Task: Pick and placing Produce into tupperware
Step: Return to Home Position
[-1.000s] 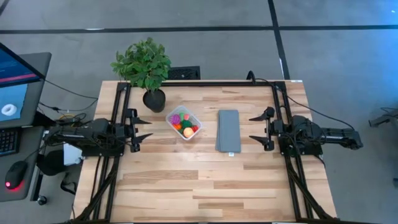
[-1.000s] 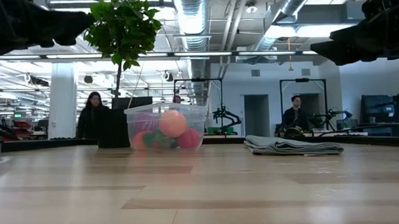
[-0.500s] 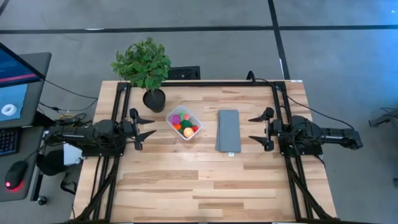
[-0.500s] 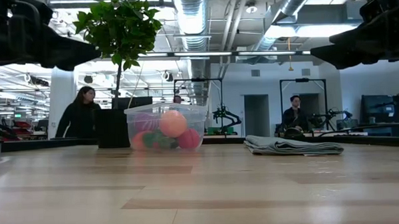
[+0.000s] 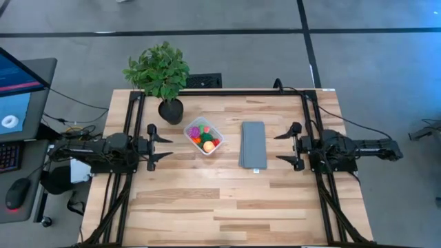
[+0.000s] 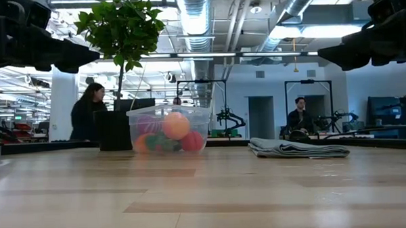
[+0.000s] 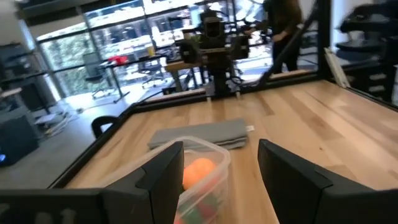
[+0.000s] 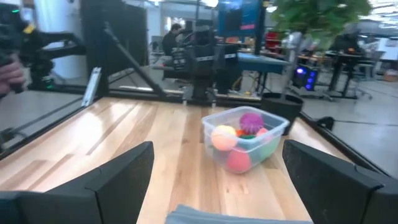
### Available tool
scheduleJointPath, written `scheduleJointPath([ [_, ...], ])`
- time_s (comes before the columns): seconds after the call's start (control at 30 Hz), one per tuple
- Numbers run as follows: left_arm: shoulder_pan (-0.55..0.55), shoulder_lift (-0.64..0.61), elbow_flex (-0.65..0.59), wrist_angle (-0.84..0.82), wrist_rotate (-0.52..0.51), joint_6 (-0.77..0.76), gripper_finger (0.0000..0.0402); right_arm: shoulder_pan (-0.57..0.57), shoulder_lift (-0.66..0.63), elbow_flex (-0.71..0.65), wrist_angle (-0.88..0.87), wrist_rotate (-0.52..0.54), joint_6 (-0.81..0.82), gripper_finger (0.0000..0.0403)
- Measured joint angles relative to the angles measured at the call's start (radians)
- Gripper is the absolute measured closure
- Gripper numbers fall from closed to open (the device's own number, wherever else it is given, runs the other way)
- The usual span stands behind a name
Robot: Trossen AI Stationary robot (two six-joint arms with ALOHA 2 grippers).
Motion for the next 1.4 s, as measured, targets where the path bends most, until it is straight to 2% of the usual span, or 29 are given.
scheduleJointPath([
  [0.23, 0.0, 0.0, 0.0, -0.01, 0.054, 0.044, 0.0205, 0.074, 0.001, 0.0, 0.0, 0.001, -0.049, 0.0023],
  [0.4, 0.0, 0.0, 0.0, -0.011, 0.057, 0.045, 0.0205, 0.065, 0.001, 0.0, -0.004, 0.033, -0.05, 0.0023],
  [1.4, 0.0, 0.002, 0.0, -0.013, 0.064, 0.06, 0.0205, 0.059, 0.001, 0.0, -0.007, 0.034, -0.031, 0.0023],
])
